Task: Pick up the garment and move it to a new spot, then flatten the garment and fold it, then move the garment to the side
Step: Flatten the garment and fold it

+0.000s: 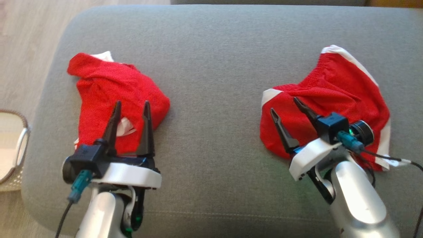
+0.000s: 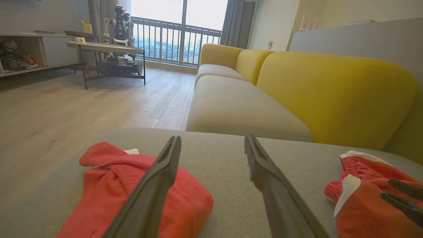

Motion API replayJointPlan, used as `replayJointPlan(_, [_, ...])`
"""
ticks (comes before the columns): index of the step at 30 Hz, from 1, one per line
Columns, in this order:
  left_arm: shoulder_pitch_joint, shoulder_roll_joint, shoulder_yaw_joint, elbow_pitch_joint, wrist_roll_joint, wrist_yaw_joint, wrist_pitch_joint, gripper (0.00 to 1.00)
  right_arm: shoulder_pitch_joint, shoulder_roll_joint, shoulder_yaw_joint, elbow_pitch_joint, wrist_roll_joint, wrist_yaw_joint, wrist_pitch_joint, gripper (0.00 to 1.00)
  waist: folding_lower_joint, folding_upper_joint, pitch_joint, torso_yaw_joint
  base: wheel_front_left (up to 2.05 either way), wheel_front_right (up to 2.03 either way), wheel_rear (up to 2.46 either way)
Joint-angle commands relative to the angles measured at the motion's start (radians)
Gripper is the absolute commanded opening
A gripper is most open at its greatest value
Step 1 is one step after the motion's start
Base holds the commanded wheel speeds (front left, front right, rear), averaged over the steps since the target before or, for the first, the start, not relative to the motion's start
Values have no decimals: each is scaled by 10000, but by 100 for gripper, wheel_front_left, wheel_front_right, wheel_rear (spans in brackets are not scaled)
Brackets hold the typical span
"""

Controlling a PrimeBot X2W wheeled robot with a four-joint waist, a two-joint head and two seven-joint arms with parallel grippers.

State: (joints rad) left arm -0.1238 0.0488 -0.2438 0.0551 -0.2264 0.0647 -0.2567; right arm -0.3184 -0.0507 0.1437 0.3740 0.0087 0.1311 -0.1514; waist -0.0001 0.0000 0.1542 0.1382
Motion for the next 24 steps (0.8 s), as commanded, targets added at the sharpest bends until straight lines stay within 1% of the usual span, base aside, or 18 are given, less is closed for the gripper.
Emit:
replayJointPlan(1, [-182, 18, 192, -295, -82, 35, -51, 100, -530, 5, 174, -93, -50, -4, 18, 100, 1, 0, 84, 194, 0, 0, 0])
replayJointPlan(5, [-228, 17, -90, -265, -210, 149, -51, 100, -948, 5, -260, 361, -304, -4, -19, 100, 1, 0, 130, 461, 0, 0, 0])
replayJointPlan(10, [-236, 16, -262, -222, -317, 241, -51, 100, -1370, 5, -93, 893, -739, -4, -57, 100, 1, 0, 153, 700, 0, 0, 0])
replayJointPlan(12, [-242, 16, -348, -230, -341, 273, -51, 100, -1590, 5, 41, 1322, -1120, -4, 21, 100, 1, 0, 180, 785, 0, 0, 0])
replayJointPlan(18, [-282, 15, -493, -269, -414, 368, -51, 100, -1874, 5, -201, 2164, -1217, -4, 308, 100, 1, 0, 274, 859, 0, 0, 0])
replayJointPlan(19, [-287, 15, -514, -264, -426, 375, -51, 100, -1904, 5, -188, 2281, -1150, -4, 328, 88, 1, 0, 278, 855, 0, 0, 0])
replayJointPlan(20, [-292, 15, -528, -258, -433, 380, -51, 100, -1947, 5, -164, 2368, -1085, -4, 311, 21, 1, 0, 284, 845, 0, 0, 0])
replayJointPlan(21, [-298, 15, -535, -250, -435, 386, -51, 100, -1990, 5, -158, 2434, -1058, -4, 265, 0, 1, 0, 286, 830, 0, 0, 0])
replayJointPlan(24, [-299, 15, -533, -216, -436, 402, -51, 100, -2083, 5, -351, 2506, -980, -4, -35, 0, 1, 0, 247, 777, 0, 0, 0])
